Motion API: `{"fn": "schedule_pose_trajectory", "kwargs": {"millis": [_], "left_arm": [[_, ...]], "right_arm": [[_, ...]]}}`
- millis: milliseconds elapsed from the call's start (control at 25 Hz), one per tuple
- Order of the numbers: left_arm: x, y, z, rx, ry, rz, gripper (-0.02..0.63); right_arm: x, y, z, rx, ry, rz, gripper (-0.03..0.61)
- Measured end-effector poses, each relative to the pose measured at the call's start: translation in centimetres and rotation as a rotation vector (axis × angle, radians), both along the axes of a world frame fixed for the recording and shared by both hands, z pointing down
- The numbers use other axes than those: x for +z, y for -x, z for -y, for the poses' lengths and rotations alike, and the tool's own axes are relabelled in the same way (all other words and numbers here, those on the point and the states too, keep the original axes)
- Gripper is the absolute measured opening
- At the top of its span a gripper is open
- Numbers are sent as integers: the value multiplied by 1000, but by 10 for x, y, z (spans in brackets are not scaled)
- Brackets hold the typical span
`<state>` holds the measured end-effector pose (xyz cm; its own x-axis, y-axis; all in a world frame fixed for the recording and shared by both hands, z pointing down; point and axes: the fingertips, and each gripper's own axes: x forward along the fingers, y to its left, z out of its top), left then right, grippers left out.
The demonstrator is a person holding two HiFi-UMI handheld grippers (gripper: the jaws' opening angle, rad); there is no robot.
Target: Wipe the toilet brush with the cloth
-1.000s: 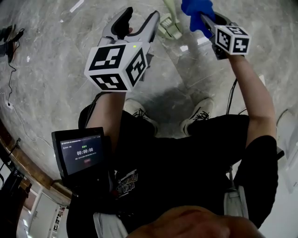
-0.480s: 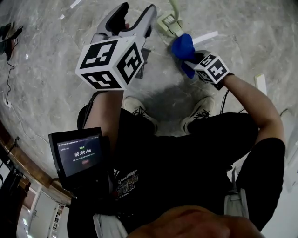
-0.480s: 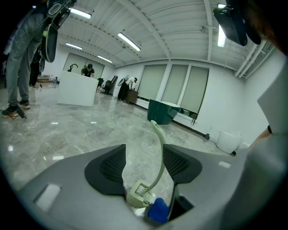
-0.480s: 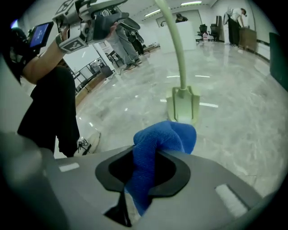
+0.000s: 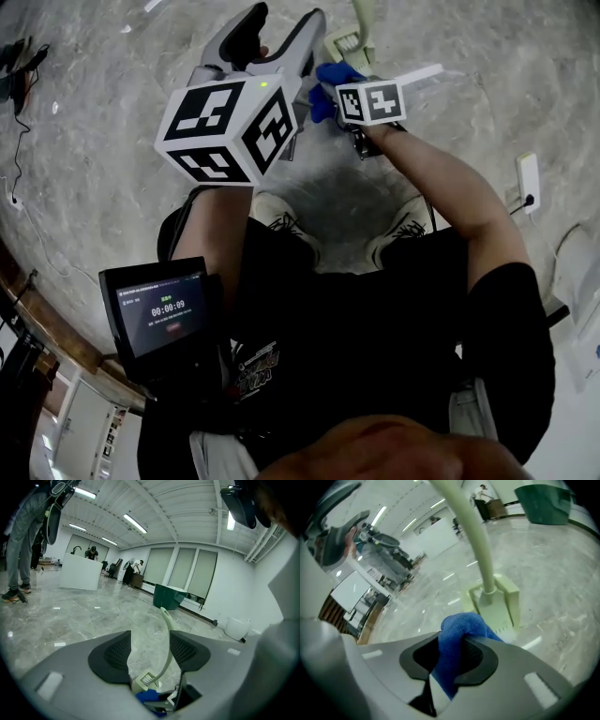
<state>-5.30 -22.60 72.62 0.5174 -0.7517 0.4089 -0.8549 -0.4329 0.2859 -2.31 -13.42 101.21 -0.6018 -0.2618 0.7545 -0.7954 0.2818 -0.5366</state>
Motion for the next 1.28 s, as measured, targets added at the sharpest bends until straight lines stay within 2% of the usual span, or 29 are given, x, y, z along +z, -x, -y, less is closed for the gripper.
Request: {"fn": "schedule_pose_trajectory", "kwargs": {"millis": [80,120,400,560,760,960,1120,1280], "left_arm": [[1,-1,-1,2,2,-2,261],[1,-1,-2,2,3,-3,261],[2,-4,-2,13,6,-10,261],[2,-5,0,15,9,-16,261],[3,-8,-3,34,0,-11,261],[1,-13,-4,59,-30,26,261],[3,-14,-5,65,-30,31,261],[4,-14,-4,61,-25,31,261]], "right_arm": [[1,-12,18,109,3,4,87],[-1,-16,24,128,1,0,87],[-4,-72,29,62,15,-119,87],[-8,-109,31,100,25,-178,87],[-2,-145,46,204,-21,-235,87],[-15,-169,64,250,-93,-250,87],[-25,-184,48,244,-49,-240,87],[-28,-205,19,291,49,-197,87]]}}
